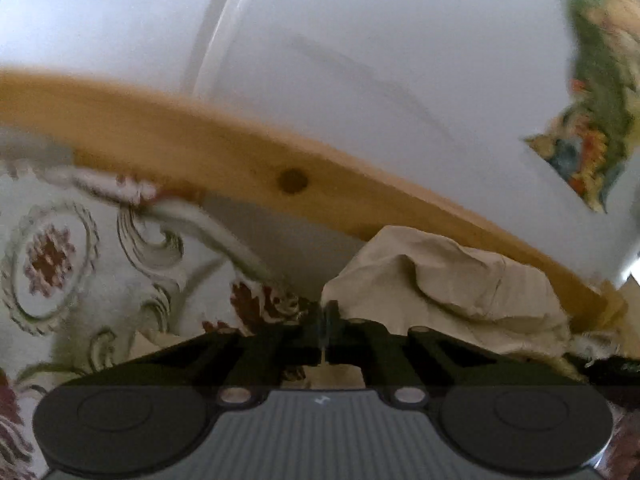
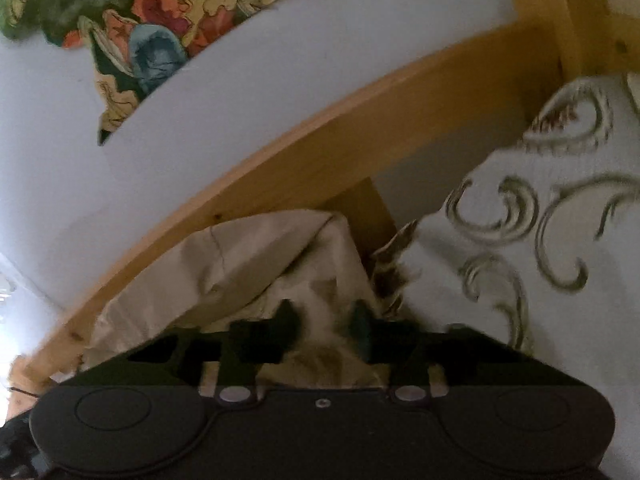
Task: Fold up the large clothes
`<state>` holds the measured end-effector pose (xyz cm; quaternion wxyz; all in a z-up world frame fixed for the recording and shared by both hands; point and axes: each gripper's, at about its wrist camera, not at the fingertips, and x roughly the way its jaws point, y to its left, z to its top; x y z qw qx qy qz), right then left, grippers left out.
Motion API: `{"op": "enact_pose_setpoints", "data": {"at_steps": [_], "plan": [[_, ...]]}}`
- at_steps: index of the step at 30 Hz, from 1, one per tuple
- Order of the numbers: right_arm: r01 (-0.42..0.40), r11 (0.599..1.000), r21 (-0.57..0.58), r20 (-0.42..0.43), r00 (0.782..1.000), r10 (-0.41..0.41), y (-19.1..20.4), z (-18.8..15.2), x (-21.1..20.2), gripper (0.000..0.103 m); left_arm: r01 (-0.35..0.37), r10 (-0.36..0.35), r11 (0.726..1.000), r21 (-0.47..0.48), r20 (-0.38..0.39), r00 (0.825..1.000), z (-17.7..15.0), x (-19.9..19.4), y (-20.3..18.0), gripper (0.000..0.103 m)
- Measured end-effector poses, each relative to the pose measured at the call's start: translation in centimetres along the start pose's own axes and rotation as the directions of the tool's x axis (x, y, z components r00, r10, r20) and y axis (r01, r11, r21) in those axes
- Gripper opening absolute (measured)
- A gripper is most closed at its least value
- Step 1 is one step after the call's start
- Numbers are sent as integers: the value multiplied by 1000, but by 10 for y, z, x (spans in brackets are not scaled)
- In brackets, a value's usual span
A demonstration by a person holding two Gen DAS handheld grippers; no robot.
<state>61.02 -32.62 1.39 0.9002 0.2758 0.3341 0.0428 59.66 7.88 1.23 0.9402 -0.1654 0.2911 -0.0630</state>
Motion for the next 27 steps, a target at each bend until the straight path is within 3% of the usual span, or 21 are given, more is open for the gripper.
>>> {"op": "enact_pose_setpoints", "data": {"at_steps": [4, 7, 9, 12, 14, 16, 19, 20, 21, 22, 24, 27], "plan": [[-3, 969, -246, 176, 983, 48, 11, -32, -53, 14, 23, -39, 993, 115, 133, 990, -34, -39, -3, 0], [71, 883, -464, 324, 941, 94, 13, -76, -102, 14, 37, -67, 985, 171, 172, 983, -68, -79, 2, 0], [127, 838, -530, 388, 916, 107, 6, -108, -129, 15, 60, -82, 984, 168, 131, 988, -93, -94, 13, 1], [218, 794, -567, 416, 908, 48, -7, -154, -148, 18, 71, -76, 989, 130, 38, 996, -122, -118, 32, 2], [233, 812, -535, 388, 922, -8, -21, -175, -155, 23, 97, -93, 992, 76, -52, 994, -139, -129, 48, 3], [226, 867, -445, 357, 932, -60, -38, -190, -162, 27, 101, -97, 994, 34, -114, 989, -154, -136, 61, 5], [226, 921, -317, 324, 938, -119, -60, -205, -173, 36, 135, -141, 990, -47, -148, 979, -166, -144, 79, 31], [223, 934, -279, 313, 941, -131, -67, -209, -178, 39, 148, -155, 987, -59, -147, 977, -167, -146, 83, 49], [219, 942, -253, 303, 943, -138, -71, -214, -181, 39, 163, -171, 984, -68, -137, 976, -166, -150, 85, 60], [214, 950, -227, 292, 946, -143, -76, -217, -186, 41, 177, -185, 982, -72, -127, 974, -164, -150, 87, 62], [168, 970, -176, 261, 958, -119, -86, -221, -194, 45, 212, -223, 972, -98, -130, 966, -158, -147, 90, 70], [-14, 999, -48, 212, 977, 24, -103, -218, -199, 65, 228, -251, 961, -156, -148, 956, -146, -128, 89, 77]]}}
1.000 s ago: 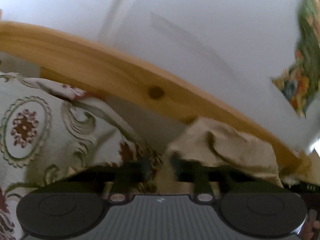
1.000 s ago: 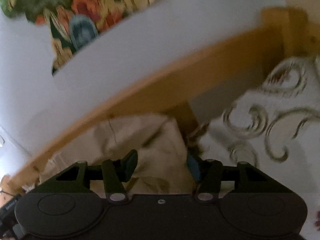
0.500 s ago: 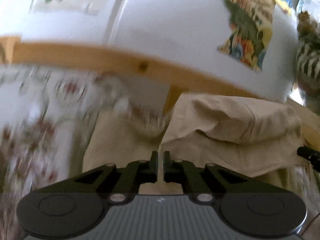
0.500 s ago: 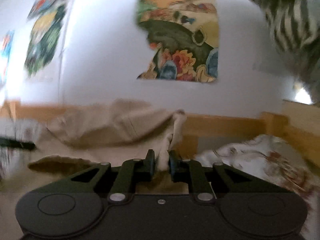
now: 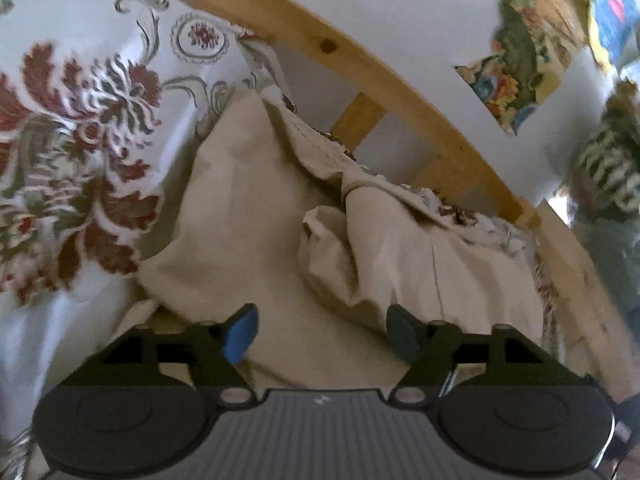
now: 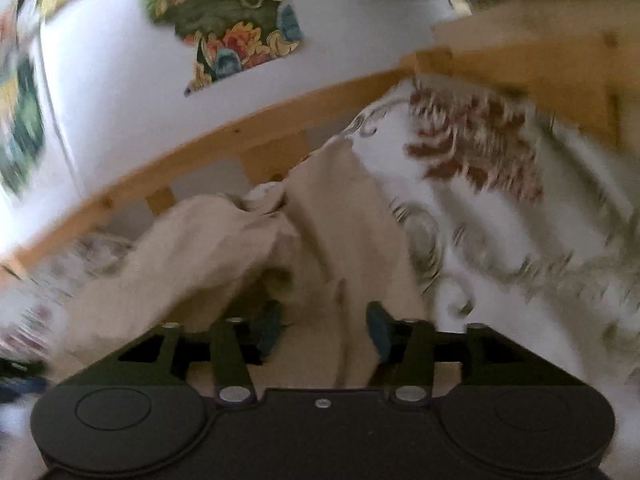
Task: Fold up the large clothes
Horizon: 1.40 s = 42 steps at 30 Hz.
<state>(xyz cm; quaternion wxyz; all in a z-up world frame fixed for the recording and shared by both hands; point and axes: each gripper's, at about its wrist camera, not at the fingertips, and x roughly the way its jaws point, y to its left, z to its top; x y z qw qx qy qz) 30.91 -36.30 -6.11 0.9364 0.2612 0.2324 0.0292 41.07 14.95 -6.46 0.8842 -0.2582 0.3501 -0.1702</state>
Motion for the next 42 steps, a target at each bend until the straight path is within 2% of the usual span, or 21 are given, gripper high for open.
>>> {"op": "enact_pose_setpoints", "data": {"at_steps": [1, 3, 5, 7, 8, 9, 10, 12, 14, 16, 18, 20, 23, 25, 26, 27, 29, 33, 37, 39, 42], "plan": [[-44, 997, 63, -11, 999, 45, -5, 2, 2, 71, 3, -4, 1000, -14, -17, 1000, 4, 8, 1, 77], [-121, 977, 173, -31, 991, 128, -9, 12, 11, 75, 26, -28, 999, -47, -57, 998, 13, 25, 0, 77], [-188, 942, 279, -26, 979, 203, -13, 20, 20, 82, 39, -47, 996, -84, -88, 995, 17, 40, -1, 77], [-220, 900, 377, -7, 971, 240, -17, 31, 32, 84, 43, -56, 993, -106, -114, 992, 20, 54, -5, 70], [-221, 880, 419, -7, 969, 247, -20, 37, 39, 85, 36, -48, 994, -99, -130, 990, 22, 60, -8, 46], [-209, 866, 455, -20, 969, 245, -22, 41, 47, 84, 16, -28, 996, -83, -142, 989, 23, 65, -12, 16], [-191, 859, 476, -37, 971, 237, -21, 46, 57, 80, 4, -13, 997, -71, -138, 990, 24, 67, -16, 13], [-183, 876, 447, -60, 971, 233, -16, 55, 71, 58, -7, 5, 1000, -29, -58, 998, 24, 56, -24, 5], [-182, 934, 307, -58, 976, 209, 3, 65, 71, 23, -20, 17, 997, 74, 33, 999, 21, 39, -34, 4], [-179, 984, 20, -13, 984, 180, 35, 65, 56, 19, -49, 39, 984, 169, 60, 997, 14, 33, -40, 4], [-132, 958, -253, 8, 990, 138, 60, 49, 45, 17, -85, 86, 969, 231, 8, 996, 5, 44, -38, 5], [-58, 931, -361, -25, 998, 52, 63, 30, 52, 17, -102, 110, 964, 247, -21, 994, -6, 55, -34, 8], [17, 924, -383, -52, 998, -40, 50, 10, 59, 21, -102, 111, 964, 245, -26, 993, -13, 53, -34, 15], [25, 933, -358, -47, 998, -44, 46, 10, 52, 28, -111, 121, 962, 249, -26, 992, -14, 44, -34, 27], [33, 934, -357, -31, 998, -47, 46, 13, 47, 37, -118, 126, 961, 250, -14, 992, -14, 39, -35, 43], [41, 933, -358, -10, 999, -48, 47, 15, 41, 40, -126, 128, 960, 249, 10, 992, -13, 33, -34, 59], [71, 923, -378, 49, 997, -57, 52, 24, 32, 53, -151, 132, 954, 258, 90, 987, -12, 18, -37, 67], [127, 883, -451, 174, 983, -52, 73, 39, 33, 72, -174, 132, 948, 268, 167, 977, 5, 27, -58, 71], [101, 853, -512, 128, 991, -40, 89, 45, 63, 75, -251, 207, 916, 312, 168, 964, 14, 58, -74, 71], [151, 825, -545, 112, 988, -107, 94, 42, 82, 74, -307, 277, 894, 326, 137, 951, 11, 75, -74, 72], [200, 783, -589, 87, 979, -184, 87, 33, 106, 74, -322, 298, 879, 352, 123, 947, 2, 85, -68, 72]]}}
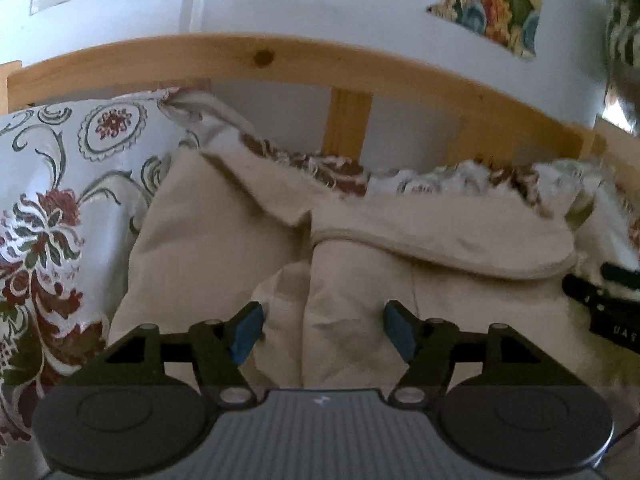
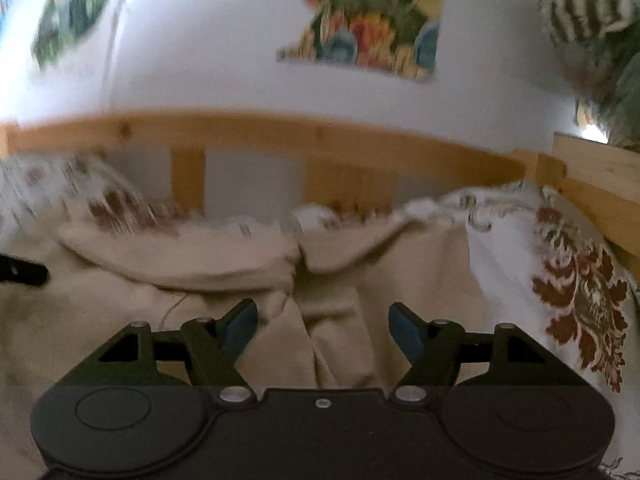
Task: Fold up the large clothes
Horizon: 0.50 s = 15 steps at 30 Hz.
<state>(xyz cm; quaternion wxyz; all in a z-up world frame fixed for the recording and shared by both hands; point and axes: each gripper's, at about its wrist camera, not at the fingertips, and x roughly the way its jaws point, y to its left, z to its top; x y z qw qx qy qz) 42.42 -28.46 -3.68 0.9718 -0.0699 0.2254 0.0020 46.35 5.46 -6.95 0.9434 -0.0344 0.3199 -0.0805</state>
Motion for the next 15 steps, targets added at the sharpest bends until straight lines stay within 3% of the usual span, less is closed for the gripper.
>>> {"op": "enact_pose_setpoints", "data": {"at_steps": [2, 6, 10, 15], "plan": [[8, 1000, -25, 3, 1000, -8, 2, -7, 8, 76, -10, 11, 1000, 15, -27, 1000, -6, 8, 0, 74], [6, 999, -39, -8, 1000, -6, 0, -12, 18, 78, 10, -13, 998, -58, -66, 998, -10, 9, 10, 75], [-25, 1000, 7, 27, 999, 25, -11, -7, -4, 79, 26, -28, 997, -69, -29, 999, -10, -14, 15, 84], [-66, 998, 4, 68, 996, 66, -21, -12, -49, 87, 28, -27, 999, -27, 16, 1000, -16, -54, 14, 97]]}}
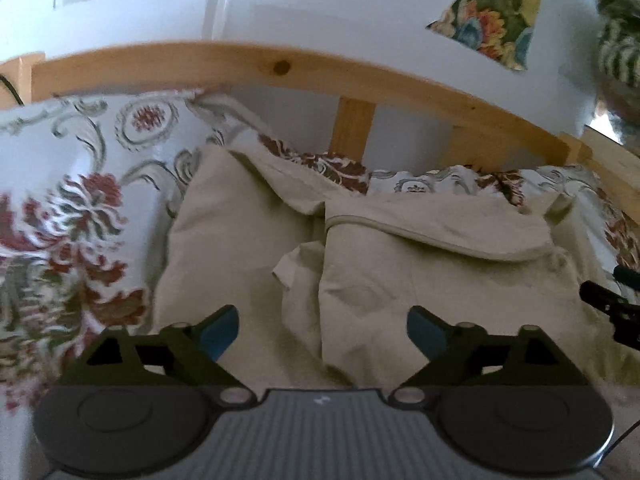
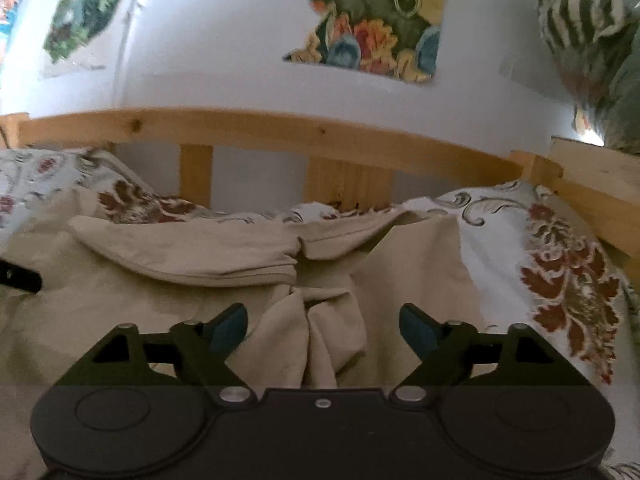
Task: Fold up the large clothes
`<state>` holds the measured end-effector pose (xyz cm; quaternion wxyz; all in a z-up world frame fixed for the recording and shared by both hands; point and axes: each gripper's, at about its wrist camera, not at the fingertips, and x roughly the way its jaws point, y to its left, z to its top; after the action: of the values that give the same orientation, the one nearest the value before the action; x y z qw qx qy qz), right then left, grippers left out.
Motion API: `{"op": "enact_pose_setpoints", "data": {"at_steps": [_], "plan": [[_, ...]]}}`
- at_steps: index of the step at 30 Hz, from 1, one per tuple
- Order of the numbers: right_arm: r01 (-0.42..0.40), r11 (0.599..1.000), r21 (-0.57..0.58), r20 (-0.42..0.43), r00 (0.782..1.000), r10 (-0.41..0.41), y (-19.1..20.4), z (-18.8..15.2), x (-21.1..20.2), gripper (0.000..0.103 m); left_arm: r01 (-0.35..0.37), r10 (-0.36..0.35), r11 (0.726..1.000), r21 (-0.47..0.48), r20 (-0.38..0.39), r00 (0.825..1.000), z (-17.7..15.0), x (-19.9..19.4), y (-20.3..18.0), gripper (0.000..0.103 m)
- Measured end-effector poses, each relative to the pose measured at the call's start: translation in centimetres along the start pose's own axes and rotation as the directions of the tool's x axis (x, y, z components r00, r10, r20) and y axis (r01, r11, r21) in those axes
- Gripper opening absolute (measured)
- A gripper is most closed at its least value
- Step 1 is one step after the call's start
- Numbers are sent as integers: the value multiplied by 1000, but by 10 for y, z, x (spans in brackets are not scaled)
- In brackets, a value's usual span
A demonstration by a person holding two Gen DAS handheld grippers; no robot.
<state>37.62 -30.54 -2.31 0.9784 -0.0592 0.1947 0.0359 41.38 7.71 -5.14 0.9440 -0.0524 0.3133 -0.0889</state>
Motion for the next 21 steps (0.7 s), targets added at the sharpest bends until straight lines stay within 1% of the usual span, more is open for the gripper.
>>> {"op": "enact_pose_setpoints", "data": {"at_steps": [3, 6, 10, 12, 14, 16, 18, 21], "plan": [[-16, 1000, -15, 14, 1000, 16, -3, -2, -31, 93, -15, 14, 999, 39, 22, 1000, -8, -29, -5, 102], [-20, 1000, -18, 31, 999, 20, -1, -6, -65, 96, -21, 18, 996, 81, 44, 999, -20, -59, -11, 102], [-20, 999, -42, 50, 999, 22, 2, -13, -115, 102, -16, 13, 994, 112, 32, 999, -43, -94, -16, 102], [-26, 998, -51, 44, 999, 28, 3, -19, -141, 102, -9, 7, 992, 125, 15, 1000, -57, -109, -20, 102], [-51, 997, -66, 6, 999, 51, 6, -27, -164, 102, 3, -2, 989, 146, -7, 1000, -74, -125, -26, 102], [-90, 993, -71, -76, 994, 85, 9, -35, -185, 102, 24, -21, 987, 158, -27, 999, -93, -140, -31, 102], [-107, 992, -65, -146, 985, 96, 14, -44, -203, 102, 41, -34, 988, 151, -54, 998, -112, -151, -38, 102], [-123, 990, -75, -201, 974, 106, 27, -61, -233, 102, 75, -61, 988, 134, -108, 992, -137, -160, -49, 102]]}}
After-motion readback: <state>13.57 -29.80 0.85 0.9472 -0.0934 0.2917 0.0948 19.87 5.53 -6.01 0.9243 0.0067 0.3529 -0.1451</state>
